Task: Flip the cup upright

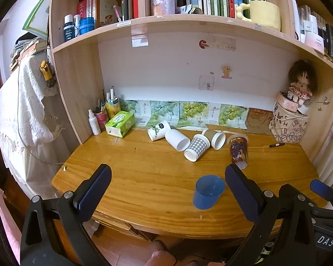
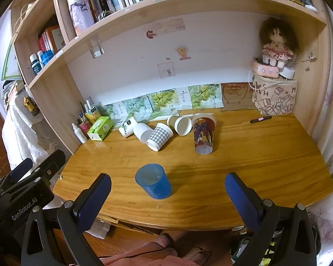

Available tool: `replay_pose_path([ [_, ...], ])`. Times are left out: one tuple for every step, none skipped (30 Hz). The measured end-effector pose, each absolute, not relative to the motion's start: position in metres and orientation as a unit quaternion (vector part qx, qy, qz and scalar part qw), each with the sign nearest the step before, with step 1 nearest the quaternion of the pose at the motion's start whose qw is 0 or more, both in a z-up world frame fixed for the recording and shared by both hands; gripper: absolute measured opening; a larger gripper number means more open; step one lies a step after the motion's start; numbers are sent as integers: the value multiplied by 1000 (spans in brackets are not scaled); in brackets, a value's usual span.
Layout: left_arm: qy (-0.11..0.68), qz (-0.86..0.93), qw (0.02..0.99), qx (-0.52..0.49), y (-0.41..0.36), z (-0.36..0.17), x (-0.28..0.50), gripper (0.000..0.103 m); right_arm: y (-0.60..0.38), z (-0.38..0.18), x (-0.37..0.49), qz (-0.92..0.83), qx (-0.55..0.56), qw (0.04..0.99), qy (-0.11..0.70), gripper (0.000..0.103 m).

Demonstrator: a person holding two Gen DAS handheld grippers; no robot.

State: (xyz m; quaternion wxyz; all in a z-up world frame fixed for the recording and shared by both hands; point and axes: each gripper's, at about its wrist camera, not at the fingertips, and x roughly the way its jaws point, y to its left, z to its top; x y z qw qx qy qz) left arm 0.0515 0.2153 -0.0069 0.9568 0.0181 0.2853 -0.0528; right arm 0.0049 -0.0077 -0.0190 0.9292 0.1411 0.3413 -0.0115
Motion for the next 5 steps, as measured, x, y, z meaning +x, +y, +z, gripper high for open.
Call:
replay_pose_path([
  [286,-52,957,17,216,-7,51,102,-8,-20,5,-13,142,928,343,102],
  [287,-53,956,16,217,-7,51,102,-7,-20,4,-13,144,928,345,102],
  [287,-53,956,16,217,-7,51,102,-7,-21,3,-12,145,927,345,102],
  [287,-54,956,16,217,-8,51,102,-8,-21,3,-13,146,927,346,102],
  [288,-55,956,15,217,-8,50,102,-7,-21,2,-14,146,927,346,102],
])
